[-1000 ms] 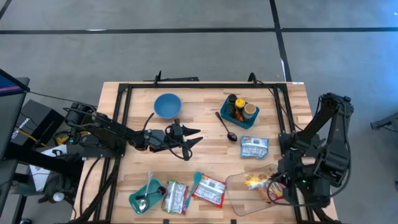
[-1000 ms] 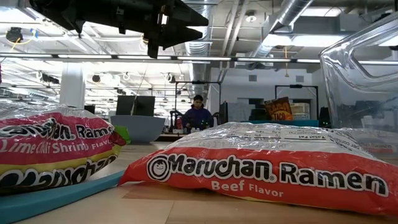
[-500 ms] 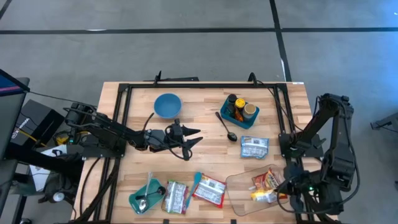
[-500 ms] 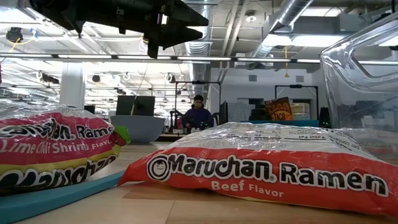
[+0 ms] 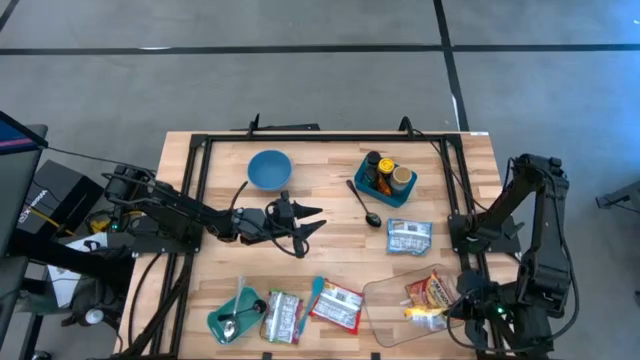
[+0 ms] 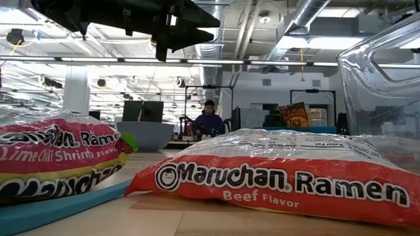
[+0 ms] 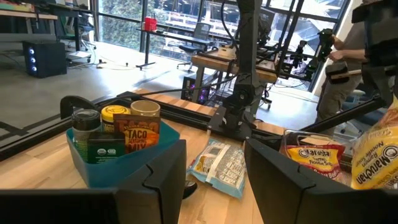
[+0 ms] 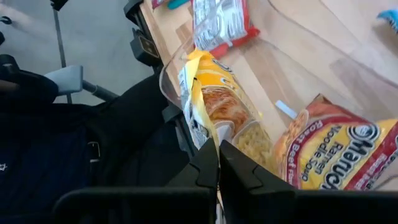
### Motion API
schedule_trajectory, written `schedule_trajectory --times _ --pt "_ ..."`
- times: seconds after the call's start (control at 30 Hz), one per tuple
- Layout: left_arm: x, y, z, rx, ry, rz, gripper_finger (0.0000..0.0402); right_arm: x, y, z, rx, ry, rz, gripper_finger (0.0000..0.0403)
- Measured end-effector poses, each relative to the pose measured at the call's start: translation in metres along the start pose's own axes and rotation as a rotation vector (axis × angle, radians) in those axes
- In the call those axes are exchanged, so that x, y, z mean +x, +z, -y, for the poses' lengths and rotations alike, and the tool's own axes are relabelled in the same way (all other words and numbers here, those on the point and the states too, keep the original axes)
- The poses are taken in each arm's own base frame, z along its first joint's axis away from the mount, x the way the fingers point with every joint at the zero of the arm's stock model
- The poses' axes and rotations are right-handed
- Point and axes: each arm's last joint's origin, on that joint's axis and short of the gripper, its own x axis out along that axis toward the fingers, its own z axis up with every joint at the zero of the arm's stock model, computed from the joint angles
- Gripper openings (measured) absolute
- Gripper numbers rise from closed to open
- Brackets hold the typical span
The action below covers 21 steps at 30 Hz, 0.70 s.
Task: Pick & Place Food Item
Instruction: Put the yellow noodle pack into the transparent bin
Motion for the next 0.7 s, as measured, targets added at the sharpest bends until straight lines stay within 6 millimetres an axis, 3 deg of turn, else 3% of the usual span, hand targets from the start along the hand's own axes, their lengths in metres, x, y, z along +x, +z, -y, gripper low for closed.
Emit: schedule_trajectory --times 0.33,0.7 --pt "0.000 0.000 0.000 0.000 0.000 0.000 0.0159 0.012 -0.014 -0.002 0.068 -0.063 -0.033 0.0000" --pt "0.000 0.000 0.000 0.000 0.000 0.000 0.0159 0.011 -0.012 -0.001 0.107 -0.073 -0.087 0.0000"
